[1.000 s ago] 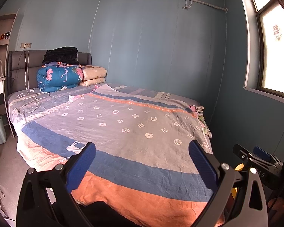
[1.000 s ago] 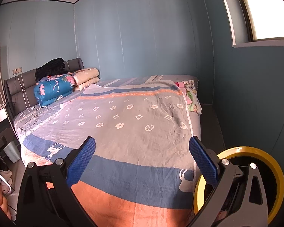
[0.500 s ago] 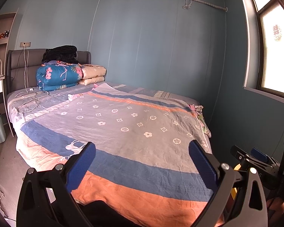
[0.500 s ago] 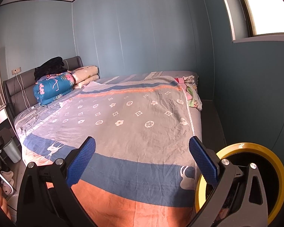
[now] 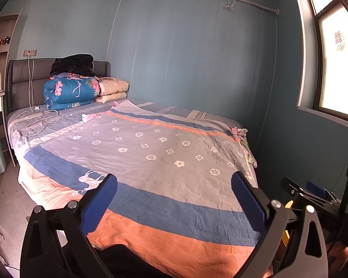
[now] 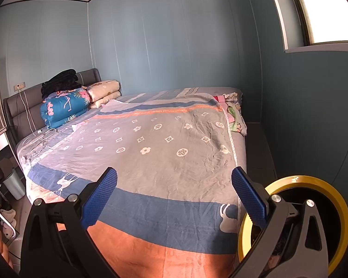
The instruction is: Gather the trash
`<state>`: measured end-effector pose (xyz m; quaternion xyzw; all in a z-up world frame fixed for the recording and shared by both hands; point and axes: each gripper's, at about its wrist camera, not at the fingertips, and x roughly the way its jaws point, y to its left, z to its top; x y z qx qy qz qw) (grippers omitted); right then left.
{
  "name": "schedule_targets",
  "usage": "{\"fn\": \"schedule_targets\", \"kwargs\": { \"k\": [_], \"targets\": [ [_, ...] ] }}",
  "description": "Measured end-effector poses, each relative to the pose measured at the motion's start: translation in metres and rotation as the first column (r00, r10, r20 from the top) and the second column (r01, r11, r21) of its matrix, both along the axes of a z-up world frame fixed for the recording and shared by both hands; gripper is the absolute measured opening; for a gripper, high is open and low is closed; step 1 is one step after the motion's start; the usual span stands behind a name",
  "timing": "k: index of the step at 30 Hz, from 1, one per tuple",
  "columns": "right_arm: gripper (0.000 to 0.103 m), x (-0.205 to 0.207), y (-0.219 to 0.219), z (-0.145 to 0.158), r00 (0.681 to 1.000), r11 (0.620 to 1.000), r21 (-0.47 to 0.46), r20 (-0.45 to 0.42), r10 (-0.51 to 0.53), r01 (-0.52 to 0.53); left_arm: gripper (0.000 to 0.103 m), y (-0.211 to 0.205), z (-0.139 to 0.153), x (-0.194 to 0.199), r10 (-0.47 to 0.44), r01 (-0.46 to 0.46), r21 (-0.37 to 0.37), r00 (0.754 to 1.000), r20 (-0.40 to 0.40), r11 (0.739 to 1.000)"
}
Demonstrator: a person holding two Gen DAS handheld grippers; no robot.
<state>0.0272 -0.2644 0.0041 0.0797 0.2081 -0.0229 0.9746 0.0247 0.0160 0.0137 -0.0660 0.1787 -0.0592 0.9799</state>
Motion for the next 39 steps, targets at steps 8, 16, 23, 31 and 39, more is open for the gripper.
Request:
{"fn": "schedule_targets", "kwargs": {
  "k": [8, 16, 23, 31, 39],
  "targets": [
    [0.095, 0.0012, -0.0004, -0.0017, 1.0, 1.0, 0.0, -0.004, -0.001, 0.001, 0.095, -0.0015, -0.0001, 0.0006, -0.002, 0.002, 0.0, 1.0, -0.003, 1.0],
    [0.095, 0.0009, 0.0002, -0.0028, 1.0, 1.0, 0.0, -0.007, -0.004, 0.004, 0.095, -0.0025, -0.0014, -0.0024, -0.004, 0.004, 0.001, 1.0, -0.004, 1.0],
    [0.095, 0.0002, 0.0015, -0.0039, 1.0, 1.0, 0.0, -0.012, -0.006, 0.006, 0.095, -0.0019, -0.0018, -0.0032, -0.008, 0.008, -0.002, 1.0, -0.005, 1.0],
    [0.095, -0.0001, 0.0017, -0.0036, 1.0, 1.0, 0.0, -0.015, -0.005, 0.005, 0.095, -0.0023, -0.0022, -0.0027, -0.007, 0.007, -0.002, 1.0, -0.006, 1.0],
    [0.095, -0.0005, 0.0004, -0.004, 1.0, 1.0, 0.006, -0.021, -0.008, 0.009, 0.095, -0.0022, -0.0031, -0.0032, -0.012, 0.012, -0.002, 1.0, -0.01, 1.0]
  ]
}}
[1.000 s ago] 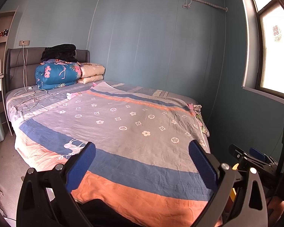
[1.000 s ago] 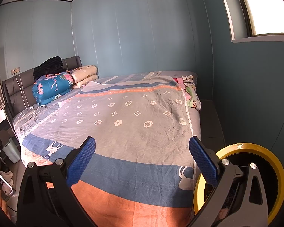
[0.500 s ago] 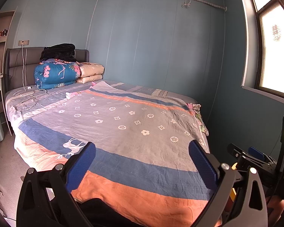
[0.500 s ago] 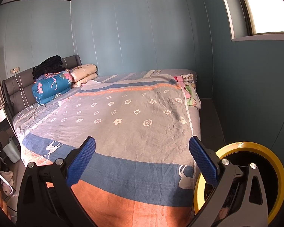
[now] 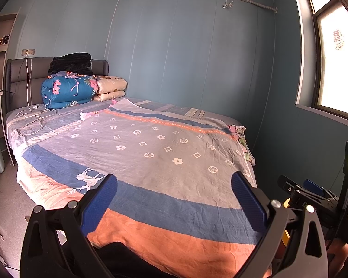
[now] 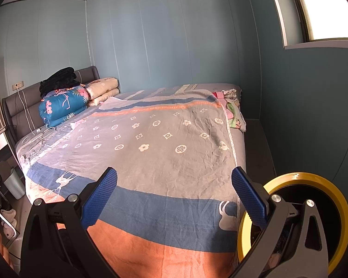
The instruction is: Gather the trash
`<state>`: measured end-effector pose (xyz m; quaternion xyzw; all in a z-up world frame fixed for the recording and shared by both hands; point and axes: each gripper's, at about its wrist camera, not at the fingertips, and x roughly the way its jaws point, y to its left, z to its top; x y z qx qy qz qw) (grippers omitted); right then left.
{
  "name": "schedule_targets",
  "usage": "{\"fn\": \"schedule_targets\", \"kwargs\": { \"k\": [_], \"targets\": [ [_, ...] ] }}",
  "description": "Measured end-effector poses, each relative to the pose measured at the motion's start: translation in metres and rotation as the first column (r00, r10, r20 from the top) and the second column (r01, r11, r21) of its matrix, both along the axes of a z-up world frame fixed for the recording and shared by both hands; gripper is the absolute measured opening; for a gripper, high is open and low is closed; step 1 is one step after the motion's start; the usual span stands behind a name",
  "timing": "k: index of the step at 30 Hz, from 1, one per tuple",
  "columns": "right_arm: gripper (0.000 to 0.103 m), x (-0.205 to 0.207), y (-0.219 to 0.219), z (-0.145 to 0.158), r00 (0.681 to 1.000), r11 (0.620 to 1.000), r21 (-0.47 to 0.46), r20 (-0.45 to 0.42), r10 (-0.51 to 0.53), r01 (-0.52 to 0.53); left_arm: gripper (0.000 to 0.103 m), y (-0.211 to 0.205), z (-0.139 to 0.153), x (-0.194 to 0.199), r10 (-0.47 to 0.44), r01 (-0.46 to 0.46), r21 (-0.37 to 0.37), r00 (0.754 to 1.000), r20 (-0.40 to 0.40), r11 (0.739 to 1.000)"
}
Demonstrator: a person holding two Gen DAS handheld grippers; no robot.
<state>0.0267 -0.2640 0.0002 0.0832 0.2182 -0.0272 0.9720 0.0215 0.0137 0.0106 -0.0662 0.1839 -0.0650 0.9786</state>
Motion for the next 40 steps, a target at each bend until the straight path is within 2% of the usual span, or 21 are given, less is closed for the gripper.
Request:
{"fn": "schedule_targets", "kwargs": {
  "k": [40],
  "targets": [
    [0.095, -0.0024, 0.0022, -0.0026, 1.0, 1.0, 0.007, -0.019, -0.012, 0.013, 0.095, -0.0012, -0.0055, 0.0058, -0.01, 0.011, 0.011, 1.0, -0.027, 1.0]
  ]
}}
